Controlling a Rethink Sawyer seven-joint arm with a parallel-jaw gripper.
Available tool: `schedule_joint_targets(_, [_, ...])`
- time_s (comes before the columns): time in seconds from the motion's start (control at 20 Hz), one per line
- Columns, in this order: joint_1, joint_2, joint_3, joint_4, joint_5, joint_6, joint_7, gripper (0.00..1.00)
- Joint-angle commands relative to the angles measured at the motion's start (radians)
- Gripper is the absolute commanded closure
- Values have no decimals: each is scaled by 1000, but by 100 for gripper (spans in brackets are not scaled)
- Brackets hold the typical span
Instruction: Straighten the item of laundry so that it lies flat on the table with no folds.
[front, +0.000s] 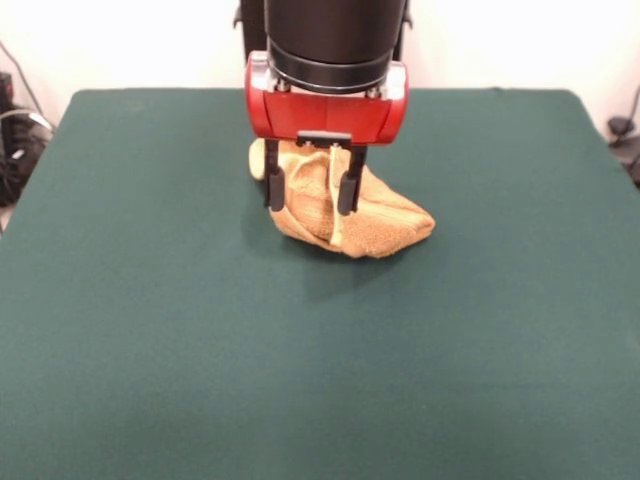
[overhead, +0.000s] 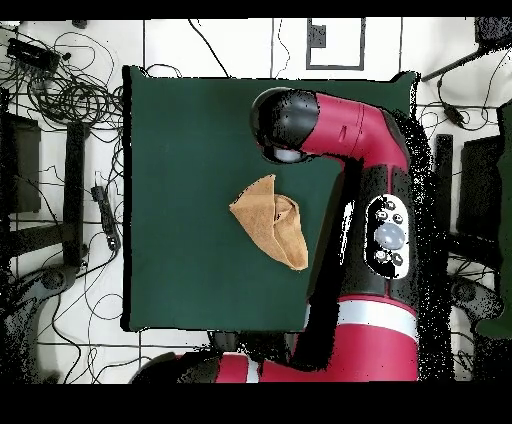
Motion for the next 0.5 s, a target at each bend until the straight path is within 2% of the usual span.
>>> schedule_joint_targets(0.05, [41, 31, 52, 23, 30, 95, 177, 0])
schedule_joint_targets(0.5, [46, 36, 47, 16, 34, 94, 181, 0])
